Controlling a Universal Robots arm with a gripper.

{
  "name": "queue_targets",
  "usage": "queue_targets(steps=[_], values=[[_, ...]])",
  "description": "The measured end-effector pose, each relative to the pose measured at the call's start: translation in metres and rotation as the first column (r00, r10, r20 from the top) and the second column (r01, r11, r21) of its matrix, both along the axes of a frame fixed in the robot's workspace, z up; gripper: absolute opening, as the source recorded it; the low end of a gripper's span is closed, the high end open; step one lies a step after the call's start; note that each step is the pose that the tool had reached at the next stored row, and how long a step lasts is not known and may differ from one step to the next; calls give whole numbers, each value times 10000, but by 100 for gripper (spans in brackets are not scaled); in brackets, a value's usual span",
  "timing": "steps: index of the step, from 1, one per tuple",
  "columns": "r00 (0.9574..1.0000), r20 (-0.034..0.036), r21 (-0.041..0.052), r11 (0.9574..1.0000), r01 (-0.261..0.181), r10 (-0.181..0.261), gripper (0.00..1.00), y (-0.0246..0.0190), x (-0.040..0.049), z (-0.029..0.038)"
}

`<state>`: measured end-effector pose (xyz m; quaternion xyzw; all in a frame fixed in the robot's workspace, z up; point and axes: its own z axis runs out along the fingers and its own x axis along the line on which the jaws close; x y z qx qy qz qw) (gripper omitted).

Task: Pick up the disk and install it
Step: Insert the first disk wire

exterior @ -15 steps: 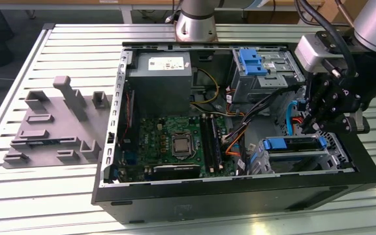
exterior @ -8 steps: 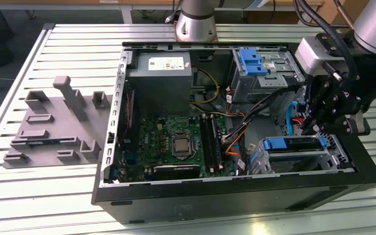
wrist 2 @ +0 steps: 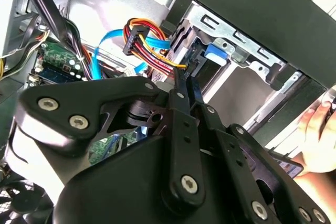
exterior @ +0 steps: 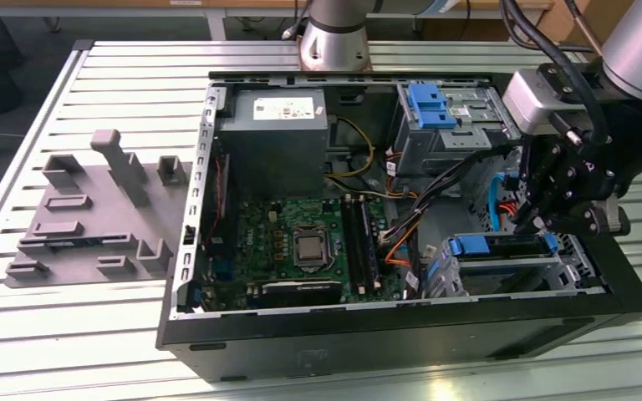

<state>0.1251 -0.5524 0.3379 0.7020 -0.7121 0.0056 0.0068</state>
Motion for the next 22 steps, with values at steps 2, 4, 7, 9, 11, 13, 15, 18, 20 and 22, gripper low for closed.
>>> queue_targets(steps=[2, 4, 7, 9, 11, 13, 15, 18, 20, 22], values=[[10000, 0, 1, 10000, -2, 2, 16, -11, 0, -9], [10000, 0, 2, 10000, -5, 5, 16, -20, 0, -15], [10000, 0, 1, 10000, -7, 7, 16, -33, -2, -17], [10000, 0, 2, 10000, -17, 17, 16, -35, -4, -19], [10000, 0, 1, 10000, -30, 30, 16, -36, -7, -22], [10000, 0, 1, 10000, -43, 43, 16, -36, -7, -28], [10000, 0, -1, 10000, -43, 43, 16, -36, -7, -32], [10000, 0, 1, 10000, -43, 43, 16, -36, -8, -38], [10000, 0, 0, 10000, -43, 43, 16, -37, -9, -40], [10000, 0, 1, 10000, -43, 43, 16, -39, -9, -41]])
